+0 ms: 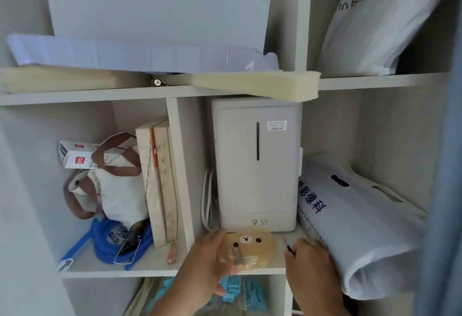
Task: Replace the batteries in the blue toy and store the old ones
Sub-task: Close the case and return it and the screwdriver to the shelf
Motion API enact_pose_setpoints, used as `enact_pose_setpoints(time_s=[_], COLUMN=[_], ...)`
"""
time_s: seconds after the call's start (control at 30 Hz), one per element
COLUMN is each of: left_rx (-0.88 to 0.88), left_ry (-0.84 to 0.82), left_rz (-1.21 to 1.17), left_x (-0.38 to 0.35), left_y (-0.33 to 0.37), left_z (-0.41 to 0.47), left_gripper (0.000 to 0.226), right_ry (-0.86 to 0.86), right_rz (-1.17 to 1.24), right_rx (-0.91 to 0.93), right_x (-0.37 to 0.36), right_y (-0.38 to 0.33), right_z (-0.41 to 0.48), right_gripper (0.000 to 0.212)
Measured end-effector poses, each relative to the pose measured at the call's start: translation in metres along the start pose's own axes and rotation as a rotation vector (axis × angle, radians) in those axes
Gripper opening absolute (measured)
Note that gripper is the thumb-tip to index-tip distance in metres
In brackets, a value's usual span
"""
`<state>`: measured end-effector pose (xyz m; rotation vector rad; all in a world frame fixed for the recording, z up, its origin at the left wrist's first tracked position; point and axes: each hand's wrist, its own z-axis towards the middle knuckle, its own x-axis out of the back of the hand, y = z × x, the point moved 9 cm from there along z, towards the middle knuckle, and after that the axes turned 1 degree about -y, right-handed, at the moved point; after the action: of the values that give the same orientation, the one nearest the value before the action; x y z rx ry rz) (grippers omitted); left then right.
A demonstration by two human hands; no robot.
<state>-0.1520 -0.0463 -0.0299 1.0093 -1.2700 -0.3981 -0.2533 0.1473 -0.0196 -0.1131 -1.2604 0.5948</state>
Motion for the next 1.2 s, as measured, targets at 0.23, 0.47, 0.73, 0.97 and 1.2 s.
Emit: enact_pose_setpoints(time_s=[0.23, 0.47, 0.73, 0.97, 1.2], left_rx=[0.013, 0.082, 0.013, -0.18, -0.121], left_ry=[-0.033, -0.062, 0.092, 0.354, 0.351], left_rz=[0.167, 0.314, 0.32, 0.418, 0.513], left_x=[-0.002, 0.003, 0.011, 0.03, 0.041], left_y=[0.007, 0.012, 0.03, 0.051, 0.05], left_z=[0.003, -0.001, -0.028, -0.078, -0.117], left_gripper=[0.082, 0.099, 0.082, 0.028, 0.051], right_ry=[-0.019, -0.007, -0.105, -0.026, -0.038], right_rz=[-0.018, -0.018, -0.053, 0.087, 0.179], right_rx=[0.047, 0.073, 0.056, 0.27, 0.34], right_x=[0.0, 0.009, 0.007, 0.04, 0.055], right_y=[0.001, -0.004, -0.003, -0.032, -0.042], right_z=[-0.002, -0.007, -0.019, -0.051, -0.077], right_gripper=[0.024, 0.015, 0.029, 0.025, 0.037])
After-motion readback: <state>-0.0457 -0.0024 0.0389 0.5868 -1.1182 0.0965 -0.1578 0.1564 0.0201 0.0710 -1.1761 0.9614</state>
